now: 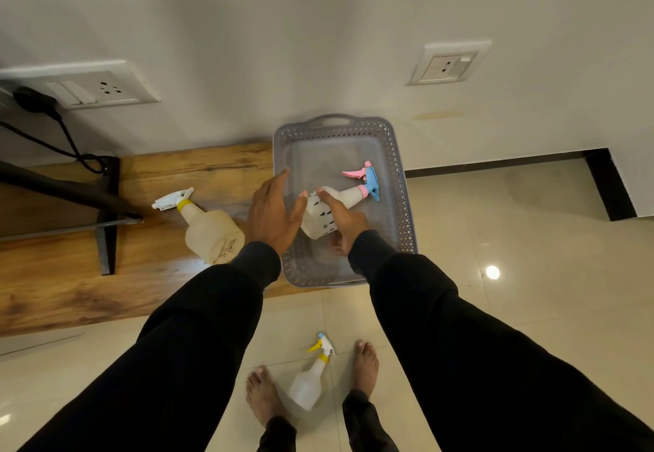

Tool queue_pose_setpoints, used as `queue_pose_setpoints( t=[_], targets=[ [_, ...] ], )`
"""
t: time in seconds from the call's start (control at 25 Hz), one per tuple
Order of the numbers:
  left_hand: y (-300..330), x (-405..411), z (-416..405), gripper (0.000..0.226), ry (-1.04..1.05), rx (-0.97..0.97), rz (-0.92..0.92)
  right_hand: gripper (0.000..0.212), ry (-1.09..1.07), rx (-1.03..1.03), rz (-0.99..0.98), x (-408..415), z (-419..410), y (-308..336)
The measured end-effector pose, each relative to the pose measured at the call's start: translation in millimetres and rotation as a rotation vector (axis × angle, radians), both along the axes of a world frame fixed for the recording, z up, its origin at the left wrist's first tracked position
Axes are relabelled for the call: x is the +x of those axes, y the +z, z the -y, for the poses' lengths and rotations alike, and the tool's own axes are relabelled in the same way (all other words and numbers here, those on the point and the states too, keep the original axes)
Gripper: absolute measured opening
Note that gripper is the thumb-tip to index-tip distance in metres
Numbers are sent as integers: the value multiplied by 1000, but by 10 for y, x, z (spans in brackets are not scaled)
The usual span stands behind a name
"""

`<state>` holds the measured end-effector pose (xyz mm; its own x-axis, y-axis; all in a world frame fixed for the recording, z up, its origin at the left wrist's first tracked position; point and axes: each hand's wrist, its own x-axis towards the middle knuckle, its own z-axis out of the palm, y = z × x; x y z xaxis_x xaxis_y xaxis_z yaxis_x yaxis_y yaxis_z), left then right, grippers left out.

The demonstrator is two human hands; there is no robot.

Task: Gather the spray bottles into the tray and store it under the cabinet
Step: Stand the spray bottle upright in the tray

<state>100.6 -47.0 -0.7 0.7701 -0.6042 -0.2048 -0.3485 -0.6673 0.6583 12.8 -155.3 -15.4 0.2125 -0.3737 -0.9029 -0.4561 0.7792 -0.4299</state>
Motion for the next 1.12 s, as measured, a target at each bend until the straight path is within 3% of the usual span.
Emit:
queue_pose_setpoints(
  t=[0.2,0.44,0.6,0.76,0.88,1.12],
  targets=[
    [-52,45,40,63,-2,-16,-68,56,-71,11,111,33,1,-71],
    [131,125,378,71,125,-172,-269,74,229,-351,41,-242,42,-137],
    [136,232,761,81,206,-111,-508,82,409,-416,46,-342,94,-140],
    [-57,255,944,53,154,-70,-733,81,471,-414,68,-411,116,-210],
    [-153,241,992,52,184,-112,-834,81,549,-472,94,-462,175,-247],
    [-5,268,990,33,115,-227,-844,82,576,-382,213,-575,349,-111]
  ],
)
